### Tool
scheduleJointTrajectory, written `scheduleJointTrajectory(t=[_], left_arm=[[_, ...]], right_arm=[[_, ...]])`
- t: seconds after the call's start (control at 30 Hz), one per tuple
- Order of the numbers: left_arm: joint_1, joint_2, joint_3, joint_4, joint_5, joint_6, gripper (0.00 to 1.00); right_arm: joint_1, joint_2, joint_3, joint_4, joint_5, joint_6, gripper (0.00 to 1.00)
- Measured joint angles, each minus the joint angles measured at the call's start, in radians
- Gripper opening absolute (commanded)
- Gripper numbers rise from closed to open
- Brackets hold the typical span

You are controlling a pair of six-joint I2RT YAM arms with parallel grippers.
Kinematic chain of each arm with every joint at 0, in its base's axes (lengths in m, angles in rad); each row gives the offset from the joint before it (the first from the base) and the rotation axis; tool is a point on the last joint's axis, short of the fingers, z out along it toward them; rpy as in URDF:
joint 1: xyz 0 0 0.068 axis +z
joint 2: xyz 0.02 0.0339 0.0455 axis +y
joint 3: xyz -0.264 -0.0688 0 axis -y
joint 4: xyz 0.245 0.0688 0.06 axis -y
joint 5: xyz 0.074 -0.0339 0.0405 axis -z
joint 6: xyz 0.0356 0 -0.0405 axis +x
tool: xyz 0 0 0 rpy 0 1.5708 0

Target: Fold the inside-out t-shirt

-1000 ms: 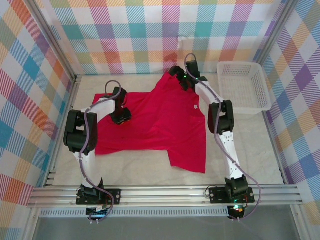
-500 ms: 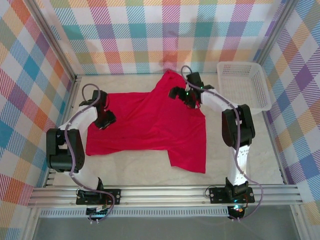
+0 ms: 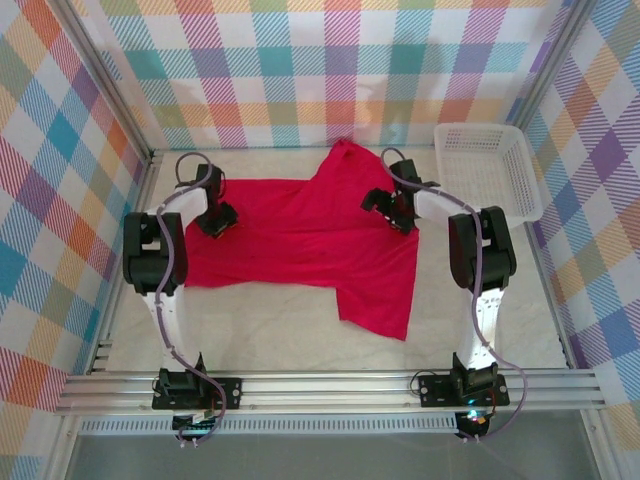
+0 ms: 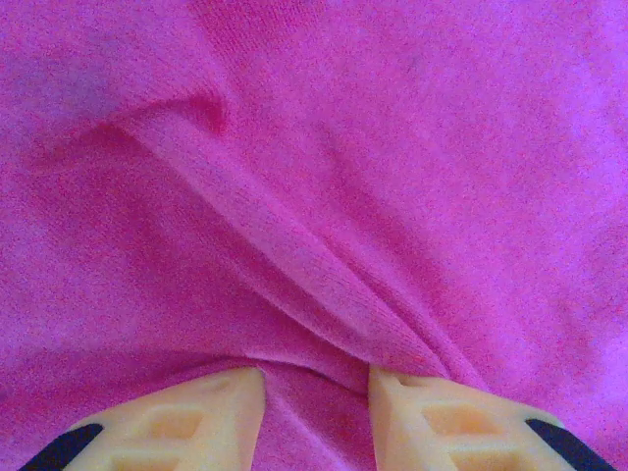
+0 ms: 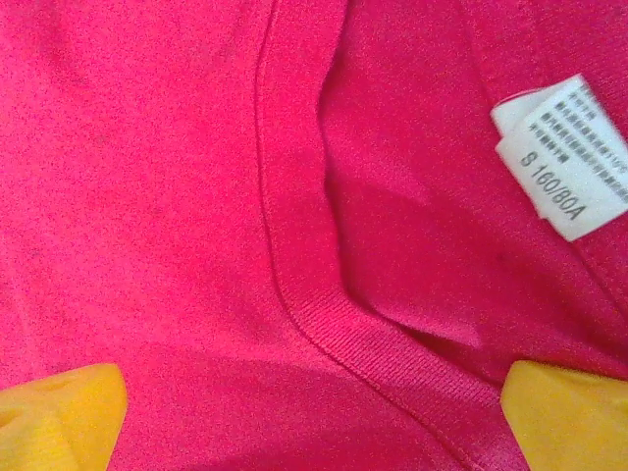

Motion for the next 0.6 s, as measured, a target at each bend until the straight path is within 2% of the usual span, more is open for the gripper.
scheduleJointTrajectory(t=[0.13,0.27,0.43,0.53,0.6], left_arm=[[-0.003,0.038,0.065,0.002,0.006,0.011,0.38],[0.006,-0.02,0.015,-0.022,-0.028,0.019,0.41],[0.057,-0.306,-0.159,-0.089,-0.062,0.013,0.38],[0.128,-0.477,-0.277,-0.081,-0.035,-0.005,0.34],[0.188,-0.533,-0.356,-0.074,-0.013,-0.018,0.31]], right_arm=[[-0.025,0.061,0.115,-0.077,0.039,-0.002,1.0],[-0.024,0.063,0.132,-0.113,0.035,-0.008,1.0],[0.023,-0.03,0.104,-0.157,0.024,-0.037,1.0],[0.094,-0.163,0.05,-0.161,0.024,-0.06,1.0],[0.135,-0.243,0.01,-0.159,0.024,-0.073,1.0]])
